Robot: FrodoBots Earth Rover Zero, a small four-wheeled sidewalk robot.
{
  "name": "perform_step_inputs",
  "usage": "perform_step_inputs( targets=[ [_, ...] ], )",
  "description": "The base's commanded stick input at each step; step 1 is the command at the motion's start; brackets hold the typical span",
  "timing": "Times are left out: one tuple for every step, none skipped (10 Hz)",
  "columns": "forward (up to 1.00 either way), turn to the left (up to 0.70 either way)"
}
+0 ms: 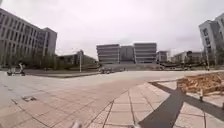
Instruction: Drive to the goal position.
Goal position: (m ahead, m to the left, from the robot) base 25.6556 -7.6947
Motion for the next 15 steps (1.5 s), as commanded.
perform_step_inputs(
  targets=[
    [0.70,0.00],
    [0.70,-0.11],
    [0.70,-0.23],
    [0.70,-0.26],
    [0.70,-0.29],
    [0.70,-0.30],
    [0.70,-0.30],
    [0.70,-0.30],
    [0.70,-0.29],
    [0.70,-0.22],
    [0.70,-0.07],
    [0.70,-0.01],
    [0.70,0.00],
    [0.70,0.00],
    [0.70,0.00]
  ],
)
